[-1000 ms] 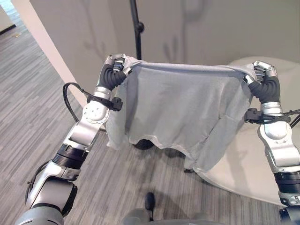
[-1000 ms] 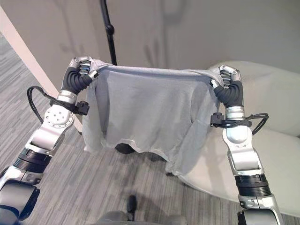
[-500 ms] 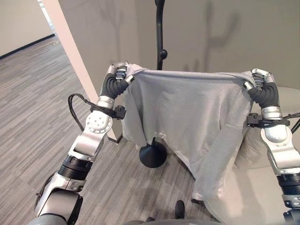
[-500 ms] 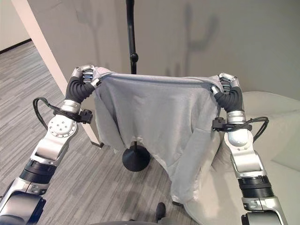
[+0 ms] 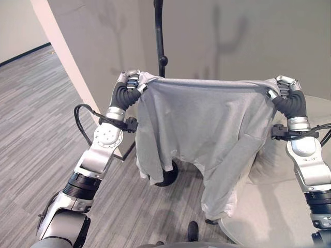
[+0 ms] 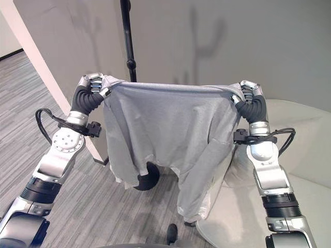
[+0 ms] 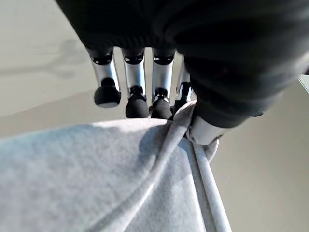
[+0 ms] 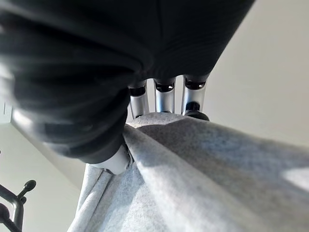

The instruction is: Hang the clothes on the sofa on the clothes rack.

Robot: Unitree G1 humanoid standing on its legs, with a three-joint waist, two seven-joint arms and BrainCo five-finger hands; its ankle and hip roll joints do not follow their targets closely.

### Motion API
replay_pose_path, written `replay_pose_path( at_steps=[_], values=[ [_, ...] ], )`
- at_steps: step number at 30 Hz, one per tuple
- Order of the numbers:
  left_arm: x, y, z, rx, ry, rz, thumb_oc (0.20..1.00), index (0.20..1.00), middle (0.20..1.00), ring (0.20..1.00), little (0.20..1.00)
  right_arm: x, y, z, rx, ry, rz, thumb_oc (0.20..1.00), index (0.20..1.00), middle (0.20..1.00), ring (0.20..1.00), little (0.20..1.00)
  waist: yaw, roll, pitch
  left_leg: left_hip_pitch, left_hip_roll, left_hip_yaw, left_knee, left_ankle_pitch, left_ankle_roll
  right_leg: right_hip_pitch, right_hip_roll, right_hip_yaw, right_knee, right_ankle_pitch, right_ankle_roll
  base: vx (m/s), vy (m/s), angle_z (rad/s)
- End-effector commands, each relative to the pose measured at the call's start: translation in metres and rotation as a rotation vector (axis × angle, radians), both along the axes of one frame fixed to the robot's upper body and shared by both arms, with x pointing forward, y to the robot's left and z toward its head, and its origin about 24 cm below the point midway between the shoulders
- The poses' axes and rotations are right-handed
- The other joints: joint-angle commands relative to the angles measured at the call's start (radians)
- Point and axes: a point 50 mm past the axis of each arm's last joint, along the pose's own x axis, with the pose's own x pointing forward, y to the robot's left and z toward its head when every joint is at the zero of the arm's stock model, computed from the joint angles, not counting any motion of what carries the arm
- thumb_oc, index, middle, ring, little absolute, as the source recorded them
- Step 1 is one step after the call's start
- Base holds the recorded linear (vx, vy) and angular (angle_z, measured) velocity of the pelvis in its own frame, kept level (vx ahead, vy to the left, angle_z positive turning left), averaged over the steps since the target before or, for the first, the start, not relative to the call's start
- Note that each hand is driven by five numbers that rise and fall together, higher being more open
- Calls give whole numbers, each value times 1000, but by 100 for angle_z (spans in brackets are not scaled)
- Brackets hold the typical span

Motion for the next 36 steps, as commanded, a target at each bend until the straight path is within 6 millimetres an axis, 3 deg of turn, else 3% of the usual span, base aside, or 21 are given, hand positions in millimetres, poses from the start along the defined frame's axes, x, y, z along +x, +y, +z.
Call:
replay_pose_path(
  at_steps=[1,8,9,10,13,17,21,30,36],
  values=[
    [3,33,26,-25,-105,134,200,200,200,200,200,-6,-28,27,20,-94,-90,200,200,200,200,200,13,4,-100,-58,98,29,0,-24,-103,121,-70,-33,9,-140,101,23,-44,2],
    [1,35,28,-32,-113,134,200,200,200,200,200,-3,-22,36,2,-110,-49,200,200,200,200,200,21,-1,-98,-50,121,23,0,-13,-116,129,-52,-46,9,-156,89,15,-80,5],
    [2,29,33,-36,-129,104,200,200,200,200,200,-4,-20,44,7,-143,-30,200,200,200,200,200,27,-21,-43,-153,114,-9,176,-34,-137,140,-49,-53,9,-164,65,-144,-214,26],
    [3,25,37,-55,-143,82,200,200,200,200,200,-5,-21,50,12,-171,-29,200,200,200,200,200,36,-34,-1,-254,92,-36,306,-16,-159,146,-56,-61,9,-162,56,-131,-146,67],
    [7,18,41,-59,-151,64,200,200,200,200,200,-7,-26,57,-2,-198,-58,200,200,200,200,200,35,-20,-11,-350,87,38,206,25,-115,157,-56,-97,9,-178,71,80,54,54],
    [9,18,40,-30,-145,65,200,200,200,200,200,-4,-26,55,-15,-188,-75,200,200,200,200,200,42,2,-50,-276,62,38,38,69,-106,158,-62,-81,9,-199,94,140,143,-4],
    [9,17,44,-2,-156,61,200,200,200,200,200,-3,-24,55,-14,-193,-76,200,200,200,200,200,28,4,-84,-210,47,71,1,48,-88,167,-104,-72,10,-198,116,161,128,-26],
    [4,29,49,9,-179,96,200,200,200,200,200,-1,-15,54,-14,-197,-41,200,200,200,200,200,39,-1,-98,-165,27,106,0,3,-54,158,-151,-44,24,-180,146,99,97,-24],
    [-2,34,53,7,-205,107,200,200,200,200,200,-4,-13,55,-8,-195,-3,200,200,200,200,200,46,4,-88,-141,12,105,0,-18,-29,119,-181,-37,156,-181,160,42,80,-3]
  ],
)
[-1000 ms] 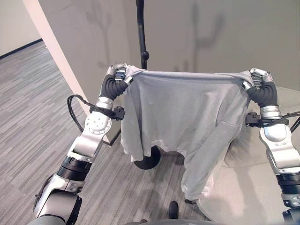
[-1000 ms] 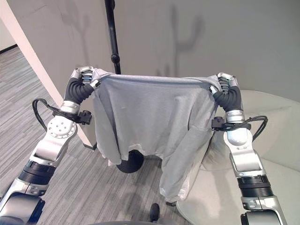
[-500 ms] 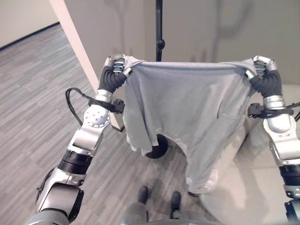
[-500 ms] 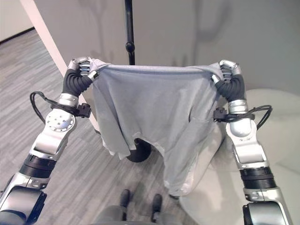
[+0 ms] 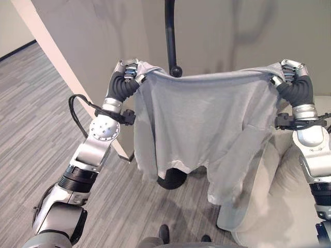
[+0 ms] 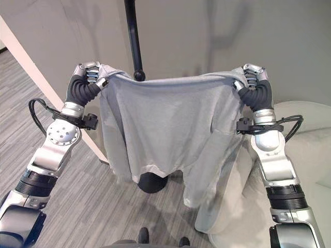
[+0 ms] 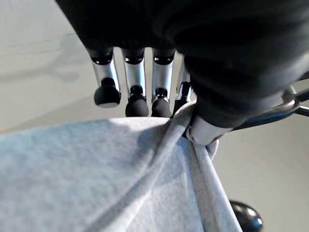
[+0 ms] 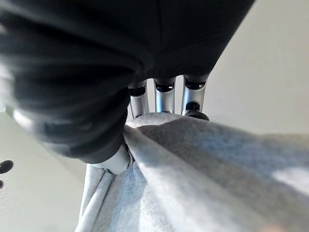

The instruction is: Hang the clothes on the sofa on the clothes rack.

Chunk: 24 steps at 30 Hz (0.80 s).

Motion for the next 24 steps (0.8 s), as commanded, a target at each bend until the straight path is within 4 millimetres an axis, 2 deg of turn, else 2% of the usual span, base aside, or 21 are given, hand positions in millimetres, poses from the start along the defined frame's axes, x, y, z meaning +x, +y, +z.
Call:
replay_pose_path(
  at_steps=[1,3,4,7,9,10,11,12,13,17,20,24],
  values=[
    [-7,32,31,-35,-141,108,200,200,200,200,200,-7,-19,19,29,-92,-51,200,200,200,200,200,8,-25,-81,-18,3,-34,-1,-120,-40,-22,-89,-9,172,-71,108,21,87,-2],
    [-8,34,31,-28,-144,115,200,200,200,200,200,-7,-19,18,13,-79,-46,200,200,200,200,200,6,-23,-71,-8,-3,-44,-1,-126,-31,-45,-87,3,230,-62,106,31,81,-3],
    [-9,37,32,-25,-145,127,200,200,200,200,200,-7,-18,18,-1,-73,-41,200,200,200,200,200,5,-18,-60,5,-6,-52,-1,-131,-21,-76,-90,12,303,-37,100,27,74,-2],
    [-11,40,34,-30,-155,140,200,200,200,200,200,-6,-17,16,-5,-63,-39,200,200,200,200,200,6,-12,-46,14,-2,-56,-1,-134,-19,-111,-85,19,356,-33,98,15,5,0],
    [-13,43,35,-34,-167,151,200,200,200,200,200,-7,-17,15,-6,-63,-36,200,200,200,200,200,6,-7,-42,26,12,-62,-1,-143,-28,-143,-85,14,314,-40,93,58,-77,-8],
    [-13,42,35,-16,-169,158,200,200,200,200,200,-5,-21,17,-52,-65,-81,200,200,200,200,200,11,-16,-26,25,18,-57,-1,-147,-41,-178,-89,-1,197,-38,87,63,-85,-31],
    [-13,42,35,-18,-170,161,200,200,200,200,200,-3,-20,17,-55,-70,-82,200,200,200,200,200,4,-11,-26,26,21,-63,-1,-150,-43,-161,-85,-12,172,-29,86,42,-134,-34],
    [-15,41,35,-38,-167,136,200,200,200,200,200,-6,-20,17,-59,-40,-50,200,200,200,200,200,-5,-19,-29,21,20,-76,-1,-139,-48,-132,-89,3,99,-18,104,-4,-122,3],
    [-17,40,36,-34,-189,144,200,200,200,200,200,-13,-18,18,-56,-57,-25,200,200,200,200,200,-7,-34,-36,22,16,-76,-1,-131,-51,-118,-82,12,68,5,106,13,-116,49],
    [-23,44,29,-45,-179,138,200,200,200,200,200,-16,-19,13,-50,-26,8,200,200,200,200,200,-1,-42,-68,25,29,-77,-1,-136,-69,-68,-68,-6,-10,27,106,58,-110,40],
    [-28,51,22,-56,-157,156,200,200,200,200,200,-19,-20,7,-80,12,21,200,200,200,200,200,2,-43,-82,27,43,-86,-1,-136,-80,-49,-63,-21,-14,12,100,43,-101,7],
    [-32,56,22,-61,-165,176,200,200,200,200,200,-22,-22,6,-90,26,25,200,200,200,200,200,6,-41,-91,36,54,-89,-1,-139,-90,-26,-61,-40,-14,-5,94,37,-60,11]
  ],
)
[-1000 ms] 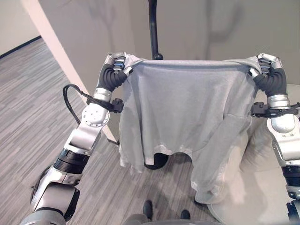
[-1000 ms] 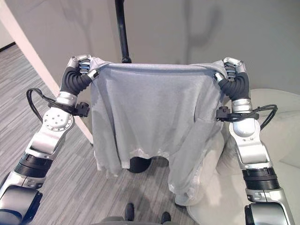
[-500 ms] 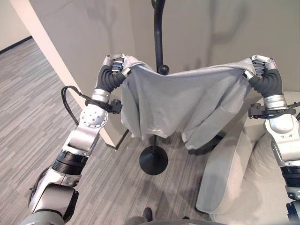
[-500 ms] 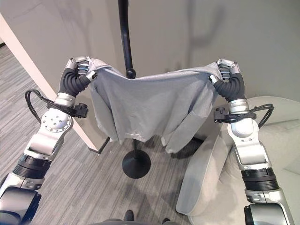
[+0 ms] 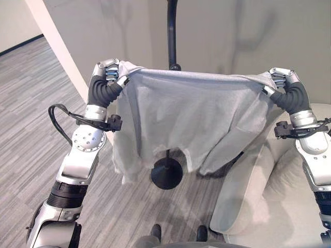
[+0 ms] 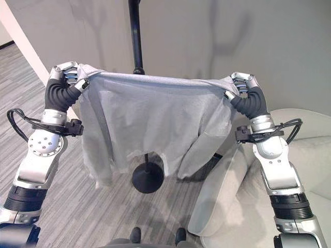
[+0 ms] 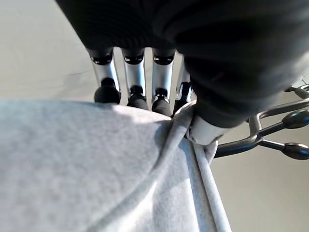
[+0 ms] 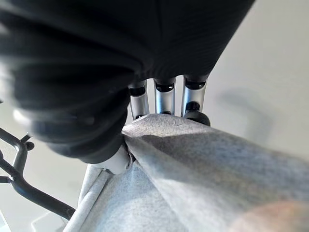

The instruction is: Hang the clothes on the sofa on the clothes rack.

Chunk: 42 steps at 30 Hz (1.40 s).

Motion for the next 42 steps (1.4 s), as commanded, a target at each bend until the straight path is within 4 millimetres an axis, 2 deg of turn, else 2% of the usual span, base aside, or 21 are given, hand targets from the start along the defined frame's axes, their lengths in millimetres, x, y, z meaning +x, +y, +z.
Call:
replay_pose_path(
  at_steps=[1,10,13,15,16,18,19,20,21,22,24,26,29,31,32,33,34,35,38,40,42],
  values=[
    [-6,33,22,-21,-114,130,200,200,200,200,200,-7,-27,17,35,-67,-88,200,200,200,200,200,21,-5,-124,12,15,18,0,-105,-43,21,-58,-40,4,-44,75,38,-45,1],
    [-22,38,34,-49,-234,193,200,200,200,200,200,-18,-20,41,98,-253,-79,200,200,200,200,200,27,1,-131,13,17,16,0,-108,-43,36,-57,-58,4,-51,67,23,-5,7],
    [-32,41,43,-37,-321,260,200,200,200,200,200,-28,-18,60,123,-405,-107,200,200,200,200,200,34,-1,-139,15,17,15,0,-114,-42,38,-60,-65,4,-53,68,36,3,7],
    [-30,37,55,-12,-375,264,200,200,200,200,200,-28,-18,76,116,-490,-137,200,200,200,200,200,35,0,-149,18,17,15,0,-117,-43,41,-61,-65,4,-56,70,15,4,2],
    [-29,36,57,-13,-379,264,200,200,200,200,200,-28,-18,77,116,-494,-138,200,200,200,200,200,36,0,-146,17,17,16,0,-117,-43,40,-61,-64,4,-56,70,0,0,0],
    [-19,28,75,13,-427,251,200,200,200,200,200,-21,-16,91,111,-540,-160,200,200,200,200,200,32,2,-156,24,19,18,0,-128,-46,47,-61,-65,4,-63,73,25,4,0],
    [-18,28,77,12,-432,251,200,200,200,200,200,-21,-17,93,113,-546,-163,200,200,200,200,200,33,1,-150,20,17,19,0,-119,-45,43,-62,-66,4,-55,72,0,0,0],
    [-10,24,89,21,-457,251,200,200,200,200,200,-14,-18,102,117,-564,-184,200,200,200,200,200,30,2,-155,20,17,21,0,-118,-46,41,-62,-66,4,-53,74,0,0,0],
    [-9,24,91,20,-463,250,200,200,200,200,200,-13,-18,104,118,-570,-185,200,200,200,200,200,31,2,-150,20,17,21,0,-118,-46,40,-63,-66,4,-52,74,50,20,-1],
    [2,18,107,29,-481,249,200,200,200,200,200,-5,-19,114,118,-576,-211,200,200,200,200,200,25,5,-155,23,20,23,0,-127,-48,42,-62,-66,4,-58,78,43,14,-1],
    [15,18,119,50,-467,269,200,200,200,200,200,6,-22,127,47,-572,-276,200,200,200,200,200,20,3,-157,18,19,27,0,-115,-49,36,-63,-66,4,-47,80,0,0,0],
    [38,16,134,70,-423,298,200,200,200,200,200,26,-25,143,8,-532,-338,200,200,200,200,200,8,5,-151,18,22,35,0,-120,-53,30,-59,-61,4,-49,86,3,13,-2],
    [50,16,142,125,-395,331,200,200,200,200,200,43,-30,142,-55,-439,-388,200,200,200,200,200,1,5,-146,14,23,41,0,-117,-55,23,-58,-58,4,-45,88,-30,21,-5],
    [70,19,138,217,-300,411,200,200,200,200,200,64,-35,133,-69,-309,-418,200,200,200,200,200,-9,3,-139,6,25,44,0,-111,-57,13,-56,-54,4,-38,91,-54,14,-3],
    [71,19,141,216,-304,411,200,200,200,200,200,65,-35,136,-67,-313,-416,200,200,200,200,200,-9,3,-136,5,25,45,0,-110,-57,12,-55,-54,4,-38,91,-46,9,-2],
    [82,28,127,236,-214,455,200,200,200,200,200,78,-37,124,-56,-222,-433,200,200,200,200,200,-14,0,-133,2,25,49,0,-108,-58,7,-55,-50,4,-34,92,0,0,0],
    [82,28,128,236,-215,456,200,200,200,200,200,78,-37,125,-56,-223,-432,200,200,200,200,200,-14,0,-133,2,25,49,0,-108,-58,7,-55,-50,4,-34,92,-41,10,-1],
    [92,41,110,265,-111,517,200,200,200,200,200,88,-42,109,-54,-138,-456,200,200,200,200,200,-18,-2,-128,-1,27,54,0,-106,-59,2,-54,-49,4,-32,94,-16,7,-3],
    [96,48,102,270,-67,548,200,200,200,200,200,92,-42,104,-37,-108,-459,200,200,200,200,200,-21,-4,-124,-5,28,56,0,-105,-60,-2,-54,-47,4,-30,94,-19,4,-4],
    [98,67,68,277,58,609,200,200,200,200,200,98,-44,76,-18,-14,-465,200,200,200,200,200,-21,-10,-112,-8,30,60,0,-104,-59,-9,-52,-45,4,-28,92,0,0,0],
    [96,75,52,271,104,630,200,200,200,200,200,98,-44,61,-13,23,-462,200,200,200,200,200,-19,-16,-114,-6,32,62,0,-107,-58,-8,-51,-45,4,-29,92,14,0,-8]
  ],
)
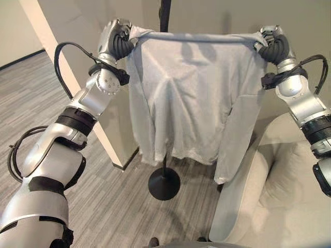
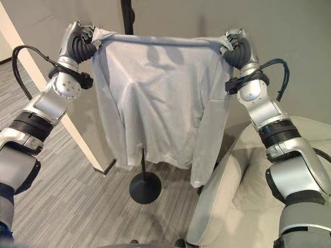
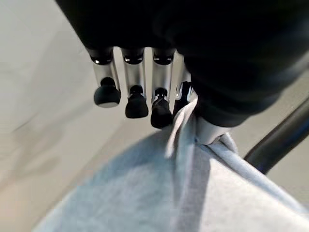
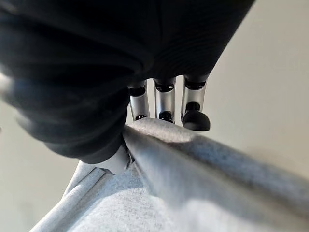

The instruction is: Hang the clothes on the sofa on the clothes rack.

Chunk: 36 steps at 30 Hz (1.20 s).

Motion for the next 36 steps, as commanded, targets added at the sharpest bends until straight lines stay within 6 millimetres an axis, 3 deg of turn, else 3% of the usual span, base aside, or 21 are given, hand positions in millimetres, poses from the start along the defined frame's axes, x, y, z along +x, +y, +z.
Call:
replay_pose_path(
  at_steps=[1,7,14,19,25,26,27,28,31,34,36],
  values=[
    [-12,81,-1,-97,20,326,200,200,200,200,200,-11,-62,5,81,4,-217,200,200,200,200,200,36,-15,9,36,24,72,0,-113,-45,28,-60,-25,4,-28,107,18,1,-6],
    [-24,102,-31,-140,70,399,200,200,200,200,200,-18,-58,-22,110,39,-179,200,200,200,200,200,44,-25,21,36,25,75,0,-116,-43,26,-64,-24,4,-27,107,0,0,0],
    [-35,113,-55,-197,95,440,200,200,200,200,200,-25,-44,-23,130,-1,-96,200,200,200,200,200,58,-38,22,44,24,69,0,-122,-41,37,-66,-31,4,-33,105,0,0,0],
    [-41,114,-72,-216,121,443,200,200,200,200,200,-27,-33,-27,133,-3,-52,200,200,200,200,200,67,-42,21,48,24,66,0,-125,-40,41,-68,-35,4,-35,105,0,0,0],
    [-46,103,-99,-253,182,408,200,200,200,200,200,-31,-13,-51,151,44,11,200,200,200,200,200,73,-41,24,54,23,65,0,-127,-37,47,-73,-39,4,-35,102,0,0,0],
    [-47,100,-105,-273,195,394,200,200,200,200,200,-33,-10,-57,159,59,19,661,661,661,661,661,74,-39,24,55,23,65,0,-128,-36,47,-74,-39,4,-36,101,0,0,0],
    [-48,94,-115,-307,222,368,542,542,542,542,542,-34,-10,-69,159,95,14,1000,1000,1000,1000,1000,75,-35,26,56,21,65,0,-129,-35,50,-75,-42,4,-37,101,0,0,0],
    [-48,91,-118,-328,230,352,1000,1000,1000,1000,1000,-35,-9,-75,162,109,9,1000,1000,1000,1000,1000,74,-33,27,56,21,65,0,-129,-34,50,-77,-42,4,-36,101,0,0,0],
    [-50,88,-124,-346,245,342,1000,1000,1000,1000,1000,-37,-10,-84,172,135,3,1000,1000,1000,1000,1000,74,-29,27,57,20,65,0,-129,-33,51,-78,-42,4,-37,101,0,0,0],
    [-56,78,-141,-418,284,288,1000,1000,1000,1000,1000,-48,-15,-118,165,235,-30,1000,1000,1000,1000,1000,73,-14,31,61,16,65,0,-131,-29,56,-84,-48,4,-38,101,0,0,0],
    [-57,77,-142,-423,287,281,1000,1000,1000,1000,1000,-50,-15,-122,165,252,-31,1000,1000,1000,1000,1000,73,-12,30,63,16,65,0,-132,-29,57,-85,-49,4,-39,101,0,0,0]
  ],
)
